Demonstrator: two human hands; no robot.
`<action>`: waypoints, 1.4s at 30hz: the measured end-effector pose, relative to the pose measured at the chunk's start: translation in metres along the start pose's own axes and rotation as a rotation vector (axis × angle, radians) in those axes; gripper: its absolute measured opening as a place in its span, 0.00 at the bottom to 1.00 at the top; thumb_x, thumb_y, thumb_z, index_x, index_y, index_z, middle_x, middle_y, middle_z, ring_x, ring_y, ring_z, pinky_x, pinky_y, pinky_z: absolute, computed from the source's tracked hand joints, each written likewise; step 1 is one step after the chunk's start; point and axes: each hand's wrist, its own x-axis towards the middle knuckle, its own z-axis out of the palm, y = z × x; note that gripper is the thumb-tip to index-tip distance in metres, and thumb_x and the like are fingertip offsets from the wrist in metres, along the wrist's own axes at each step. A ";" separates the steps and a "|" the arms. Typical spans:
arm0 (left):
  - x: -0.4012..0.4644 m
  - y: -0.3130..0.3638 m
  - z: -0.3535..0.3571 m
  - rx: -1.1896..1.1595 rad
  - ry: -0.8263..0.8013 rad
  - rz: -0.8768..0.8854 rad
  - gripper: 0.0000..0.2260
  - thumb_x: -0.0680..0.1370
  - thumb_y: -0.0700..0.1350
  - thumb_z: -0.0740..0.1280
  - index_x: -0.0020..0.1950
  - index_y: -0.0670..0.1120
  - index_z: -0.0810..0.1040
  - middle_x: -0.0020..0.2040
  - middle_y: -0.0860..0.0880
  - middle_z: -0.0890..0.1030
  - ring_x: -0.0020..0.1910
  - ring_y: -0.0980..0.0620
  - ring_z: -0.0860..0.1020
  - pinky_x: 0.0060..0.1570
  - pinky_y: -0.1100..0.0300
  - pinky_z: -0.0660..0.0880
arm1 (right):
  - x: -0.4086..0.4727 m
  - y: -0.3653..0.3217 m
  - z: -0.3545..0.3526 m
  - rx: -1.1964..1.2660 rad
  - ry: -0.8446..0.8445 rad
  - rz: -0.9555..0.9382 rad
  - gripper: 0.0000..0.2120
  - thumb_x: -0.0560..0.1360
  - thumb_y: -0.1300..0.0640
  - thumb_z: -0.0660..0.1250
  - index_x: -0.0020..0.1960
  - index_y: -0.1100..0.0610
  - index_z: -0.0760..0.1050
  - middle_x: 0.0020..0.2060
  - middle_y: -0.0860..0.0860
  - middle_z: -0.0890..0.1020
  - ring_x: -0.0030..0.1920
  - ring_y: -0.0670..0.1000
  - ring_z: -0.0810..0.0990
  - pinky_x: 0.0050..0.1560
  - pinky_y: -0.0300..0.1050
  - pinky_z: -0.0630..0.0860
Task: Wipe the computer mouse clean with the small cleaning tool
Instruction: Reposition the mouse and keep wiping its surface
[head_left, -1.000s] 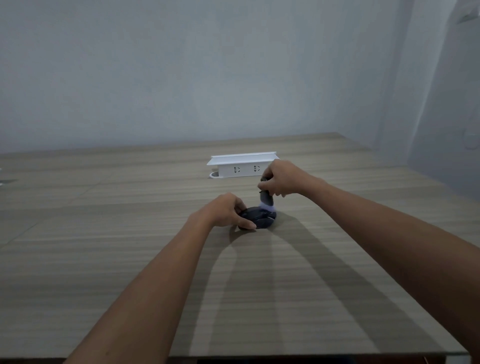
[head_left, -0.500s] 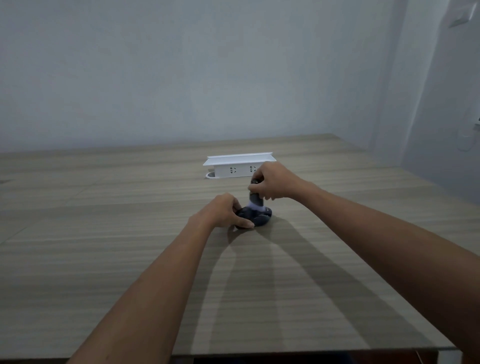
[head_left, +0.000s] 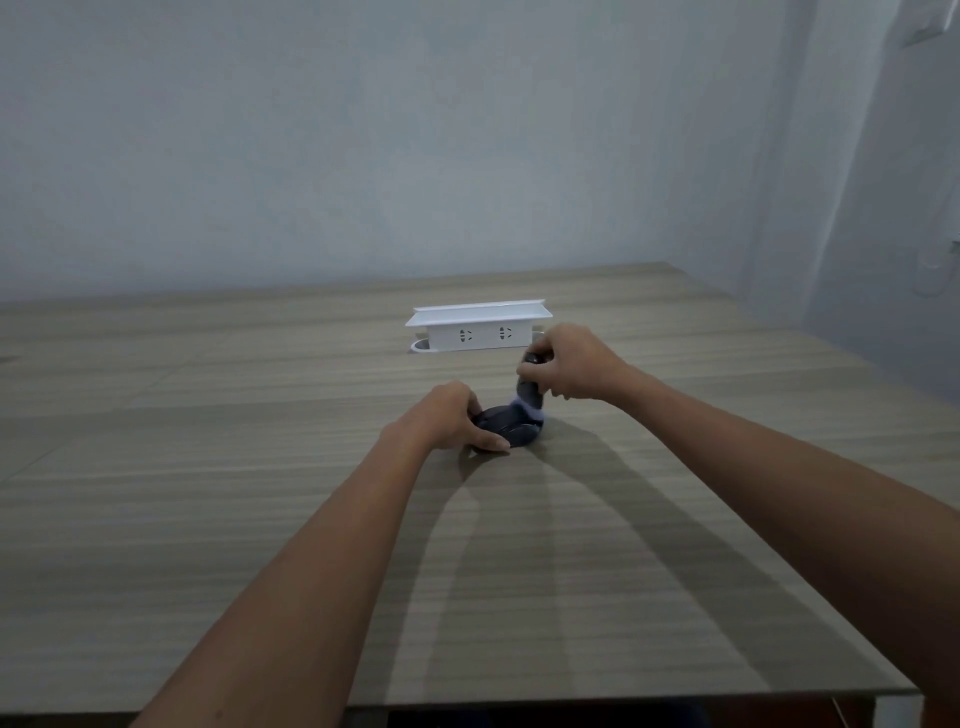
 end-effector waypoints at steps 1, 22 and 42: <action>0.000 0.000 0.000 -0.001 -0.002 0.000 0.26 0.63 0.61 0.79 0.48 0.42 0.84 0.45 0.42 0.86 0.43 0.45 0.81 0.42 0.53 0.76 | -0.001 -0.001 -0.001 0.051 0.001 0.001 0.08 0.73 0.59 0.69 0.40 0.61 0.84 0.29 0.53 0.83 0.25 0.46 0.77 0.23 0.37 0.74; -0.002 -0.004 0.011 -0.092 0.087 0.003 0.26 0.61 0.62 0.79 0.44 0.41 0.84 0.36 0.41 0.84 0.31 0.51 0.74 0.32 0.58 0.68 | -0.007 0.010 -0.004 -0.145 0.025 -0.028 0.09 0.73 0.58 0.69 0.41 0.64 0.85 0.34 0.58 0.85 0.35 0.56 0.82 0.35 0.46 0.76; -0.014 -0.003 0.012 -0.196 0.132 0.003 0.21 0.62 0.57 0.81 0.44 0.42 0.84 0.33 0.48 0.82 0.32 0.52 0.77 0.32 0.61 0.69 | 0.021 -0.035 0.014 -0.297 -0.084 -0.155 0.14 0.73 0.58 0.68 0.36 0.69 0.79 0.30 0.62 0.80 0.32 0.59 0.74 0.32 0.45 0.68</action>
